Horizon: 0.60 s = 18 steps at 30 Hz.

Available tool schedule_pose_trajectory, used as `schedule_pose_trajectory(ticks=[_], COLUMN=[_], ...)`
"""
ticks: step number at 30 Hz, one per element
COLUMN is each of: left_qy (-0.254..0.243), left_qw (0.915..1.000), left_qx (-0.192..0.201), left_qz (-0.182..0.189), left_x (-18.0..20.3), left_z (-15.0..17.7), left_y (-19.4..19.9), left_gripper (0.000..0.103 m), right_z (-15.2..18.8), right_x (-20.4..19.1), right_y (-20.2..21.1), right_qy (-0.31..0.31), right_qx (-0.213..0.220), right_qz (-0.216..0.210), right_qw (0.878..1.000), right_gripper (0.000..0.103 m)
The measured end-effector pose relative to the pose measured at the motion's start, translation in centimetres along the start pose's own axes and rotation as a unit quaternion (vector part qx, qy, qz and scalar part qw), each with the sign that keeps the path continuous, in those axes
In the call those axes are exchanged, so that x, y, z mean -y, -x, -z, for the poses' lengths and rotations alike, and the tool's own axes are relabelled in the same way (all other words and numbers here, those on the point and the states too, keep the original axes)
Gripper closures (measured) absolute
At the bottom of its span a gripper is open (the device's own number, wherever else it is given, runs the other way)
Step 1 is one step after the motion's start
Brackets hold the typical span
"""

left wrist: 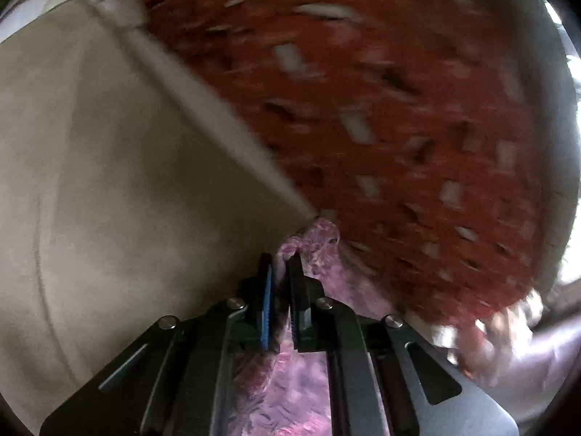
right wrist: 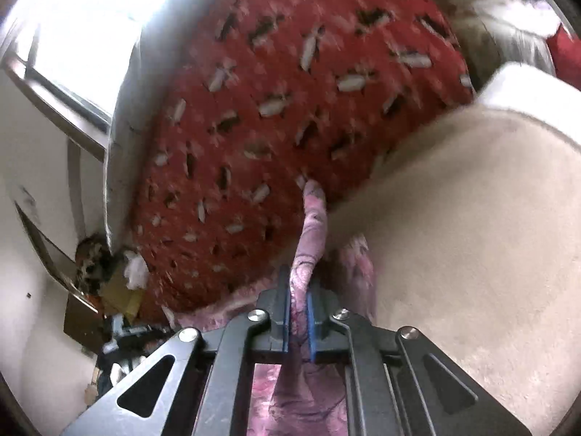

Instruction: Fold small clothes

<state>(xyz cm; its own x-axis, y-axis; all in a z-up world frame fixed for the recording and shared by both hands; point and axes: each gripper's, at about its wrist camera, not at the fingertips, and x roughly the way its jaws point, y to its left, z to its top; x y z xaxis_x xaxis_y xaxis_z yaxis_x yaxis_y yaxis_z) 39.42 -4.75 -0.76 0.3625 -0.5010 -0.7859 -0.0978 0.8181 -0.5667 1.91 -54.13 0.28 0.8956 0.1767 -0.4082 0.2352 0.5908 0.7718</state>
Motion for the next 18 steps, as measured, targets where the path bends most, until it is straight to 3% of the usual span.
schedule_pose_trajectory(ticks=[2, 4, 6, 8, 9, 10, 11, 12, 13, 14, 16, 17, 18], left_qy=[0.009, 0.05, 0.083, 0.076, 0.058, 0.029, 0.007, -0.018, -0.046, -0.069, -0.115, -0.128, -0.15], left_qw=[0.9984, 0.9983, 0.9962, 0.9958, 0.9965, 0.9974, 0.9977, 0.9979, 0.9979, 0.9972, 0.9923, 0.9889, 0.9848], left_qx=[-0.015, -0.02, -0.021, -0.011, -0.005, 0.001, 0.005, 0.011, 0.017, 0.014, -0.033, -0.053, -0.045], left_qz=[-0.054, -0.023, 0.014, 0.05, 0.06, 0.065, 0.067, 0.06, 0.042, 0.023, -0.034, -0.055, -0.075], left_x=[-1.3, -2.8, -3.6, -3.5, -3.1, -2.4, -1.8, -0.8, -0.1, 0.3, 0.6, 0.5, 0.4], left_z=[0.1, 0.0, -0.1, 0.3, 0.8, 2.0, 3.1, 4.7, 6.5, 7.7, 10.4, 11.3, 12.3], left_y=[-1.7, -1.4, 0.2, 2.6, 3.9, 5.2, 6.0, 6.4, 6.7, 6.5, 4.2, 3.2, 3.3], left_gripper=[0.096, 0.093, 0.092, 0.091, 0.088, 0.078, 0.07, 0.053, 0.042, 0.041, 0.041, 0.041, 0.042], right_z=[0.3, 1.0, 0.7, 0.4, 0.5, 0.9, 1.5, 2.3, 3.7, 5.1, 8.5, 9.2, 9.2], right_x=[1.3, 3.3, 2.9, 0.8, -0.1, -1.3, -2.3, -3.3, -4.2, -4.6, -4.2, -4.8, -5.8], right_y=[-1.6, -3.6, -2.4, -0.5, 0.2, 0.9, 1.3, 1.4, 1.0, 0.2, -2.9, -2.5, -2.0], right_qy=[-0.019, -0.061, -0.068, -0.038, -0.025, -0.008, 0.009, 0.028, 0.057, 0.082, 0.128, 0.161, 0.175], right_qx=[-0.03, -0.096, -0.072, -0.045, -0.042, -0.038, -0.039, -0.047, -0.066, -0.088, -0.164, -0.139, -0.131], right_qz=[0.044, 0.103, 0.099, 0.093, 0.073, 0.051, 0.033, 0.021, 0.019, 0.031, 0.092, 0.096, 0.103], right_qw=[0.998, 0.988, 0.99, 0.994, 0.996, 0.998, 0.999, 0.998, 0.996, 0.992, 0.974, 0.972, 0.97], right_gripper=[0.093, 0.094, 0.089, 0.089, 0.088, 0.087, 0.081, 0.072, 0.07, 0.069, 0.07, 0.071, 0.071])
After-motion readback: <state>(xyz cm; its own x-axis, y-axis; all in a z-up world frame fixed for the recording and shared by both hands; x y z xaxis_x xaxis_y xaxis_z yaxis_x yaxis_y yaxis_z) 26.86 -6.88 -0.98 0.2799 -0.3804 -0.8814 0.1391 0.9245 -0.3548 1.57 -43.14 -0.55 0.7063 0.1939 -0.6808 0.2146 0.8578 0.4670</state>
